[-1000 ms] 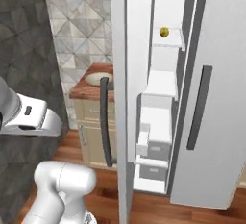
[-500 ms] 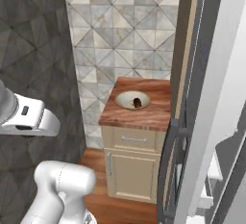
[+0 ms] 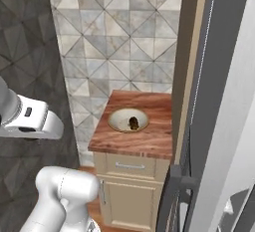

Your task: Take the lemon, kiwi, and sweet potato from the freezer and place them in the bowl on the counter.

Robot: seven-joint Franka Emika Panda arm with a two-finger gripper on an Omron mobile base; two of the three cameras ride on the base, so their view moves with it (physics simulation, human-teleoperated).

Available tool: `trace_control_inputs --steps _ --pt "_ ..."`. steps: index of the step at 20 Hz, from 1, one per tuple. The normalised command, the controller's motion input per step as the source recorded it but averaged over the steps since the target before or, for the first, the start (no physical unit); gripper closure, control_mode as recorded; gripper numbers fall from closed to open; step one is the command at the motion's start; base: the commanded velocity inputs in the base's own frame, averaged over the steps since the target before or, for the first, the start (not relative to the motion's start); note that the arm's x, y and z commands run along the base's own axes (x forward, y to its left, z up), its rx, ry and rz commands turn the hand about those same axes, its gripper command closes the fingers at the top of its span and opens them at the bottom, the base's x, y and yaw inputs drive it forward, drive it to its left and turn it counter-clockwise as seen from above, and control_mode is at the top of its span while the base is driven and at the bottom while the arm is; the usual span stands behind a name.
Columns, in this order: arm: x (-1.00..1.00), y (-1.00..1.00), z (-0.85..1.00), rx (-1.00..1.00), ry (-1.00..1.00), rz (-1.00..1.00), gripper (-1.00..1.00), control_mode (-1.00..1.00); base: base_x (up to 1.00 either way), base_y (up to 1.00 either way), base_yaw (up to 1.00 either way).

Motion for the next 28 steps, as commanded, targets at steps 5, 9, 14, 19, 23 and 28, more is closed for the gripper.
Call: trace_control_inputs --steps 5,9,14,19,23,28 --pt "0.0 0.0 0.0 0.0 0.0 0.0 1.0 1.0 0.61 -0.21 0.0" --pt "0.0 0.0 0.0 0.0 0.0 0.0 1.0 1.0 0.66 -0.02 0.0" --pt "0.42 -0.06 -0.04 0.0 0.0 0.0 1.0 -1.0 0.25 -0.02 0.0" --pt "0.95 -0.04 -0.4 0.0 0.02 0.0 1.0 -1.0 0.0 0.0 0.0" --pt "0.72 -0.03 -0.68 0.0 0.18 0.0 1.0 -1.0 0.0 0.0 0.0" --pt "0.58 -0.08 -0.75 0.01 0.25 0.0 1.0 -1.0 0.0 0.0 0.0"
